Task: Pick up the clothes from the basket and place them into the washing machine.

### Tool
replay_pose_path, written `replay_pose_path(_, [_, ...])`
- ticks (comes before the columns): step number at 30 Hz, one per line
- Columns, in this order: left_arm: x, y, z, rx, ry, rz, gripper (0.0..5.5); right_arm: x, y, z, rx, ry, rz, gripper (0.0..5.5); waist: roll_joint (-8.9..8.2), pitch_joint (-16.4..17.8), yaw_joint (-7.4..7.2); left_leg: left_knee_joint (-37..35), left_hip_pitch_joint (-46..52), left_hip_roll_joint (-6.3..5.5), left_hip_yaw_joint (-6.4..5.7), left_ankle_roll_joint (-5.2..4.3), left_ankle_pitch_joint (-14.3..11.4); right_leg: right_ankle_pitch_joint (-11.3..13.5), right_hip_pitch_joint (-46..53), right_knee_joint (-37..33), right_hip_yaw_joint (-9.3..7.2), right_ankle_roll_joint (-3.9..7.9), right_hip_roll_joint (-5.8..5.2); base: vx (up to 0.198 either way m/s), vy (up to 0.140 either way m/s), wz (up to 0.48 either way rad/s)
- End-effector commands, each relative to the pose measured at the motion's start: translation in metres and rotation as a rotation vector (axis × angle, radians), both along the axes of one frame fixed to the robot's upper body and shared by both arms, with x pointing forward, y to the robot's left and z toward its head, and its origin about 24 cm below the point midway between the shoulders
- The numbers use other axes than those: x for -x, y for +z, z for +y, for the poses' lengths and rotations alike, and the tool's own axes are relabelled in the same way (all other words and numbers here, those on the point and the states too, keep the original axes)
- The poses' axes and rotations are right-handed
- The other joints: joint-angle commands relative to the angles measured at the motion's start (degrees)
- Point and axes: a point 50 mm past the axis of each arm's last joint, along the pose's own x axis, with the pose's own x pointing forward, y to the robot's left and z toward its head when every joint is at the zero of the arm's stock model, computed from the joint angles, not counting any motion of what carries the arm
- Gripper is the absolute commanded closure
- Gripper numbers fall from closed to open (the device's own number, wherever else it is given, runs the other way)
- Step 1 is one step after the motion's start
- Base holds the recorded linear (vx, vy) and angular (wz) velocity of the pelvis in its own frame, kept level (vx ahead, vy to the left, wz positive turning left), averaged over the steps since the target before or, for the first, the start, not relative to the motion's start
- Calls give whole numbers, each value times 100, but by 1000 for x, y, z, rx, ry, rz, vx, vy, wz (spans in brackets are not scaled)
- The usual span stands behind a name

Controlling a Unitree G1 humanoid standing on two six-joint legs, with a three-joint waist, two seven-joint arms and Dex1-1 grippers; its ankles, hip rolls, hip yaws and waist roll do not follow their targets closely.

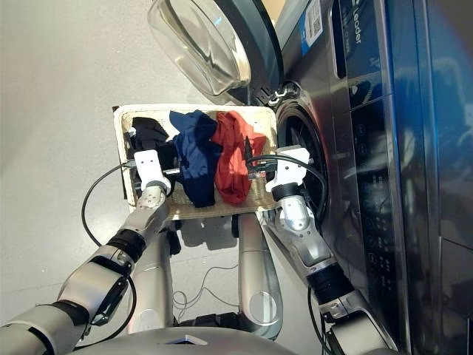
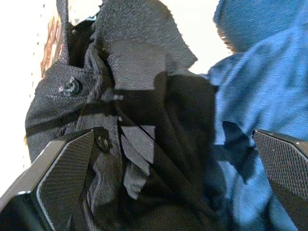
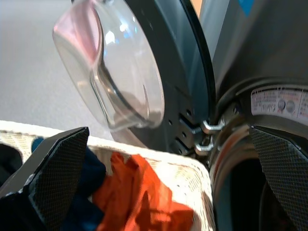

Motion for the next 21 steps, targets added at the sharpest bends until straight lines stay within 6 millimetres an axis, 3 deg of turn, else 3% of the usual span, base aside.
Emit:
replay_pose_path(1, [-9, 15, 19, -4, 90, -52, 0, 16, 34, 3, -92, 76, -182, 0, -90, -160, -65, 1017, -287, 79, -207, 18, -736, 508, -13, -293, 152, 422, 129, -51, -15, -11])
replay_pose_path(6, [-14, 23, 32, -5, 116, -62, 0, 18, 40, 3, -90, 99, -206, 0, -121, -141, -73, 1150, -526, 125, -234, 20, -743, 483, -255, -140, 168, 428, 153, -10, -3, -13])
replay_pose_path(12, [-23, 39, 47, -5, 175, -71, 0, 25, 56, 0, -111, 113, -279, 0, -137, -133, -141, 1399, -968, 165, -318, 22, -757, 451, -624, 63, 144, 456, 105, -10, -2, -9])
replay_pose_path(21, [-22, 40, 67, -60, 219, -36, 0, 30, 66, -3, -134, 125, -327, 0, -157, -224, -160, 1655, -1374, 226, -340, 24, -796, 441, -1030, 244, 192, 460, 123, 0, 0, 0])
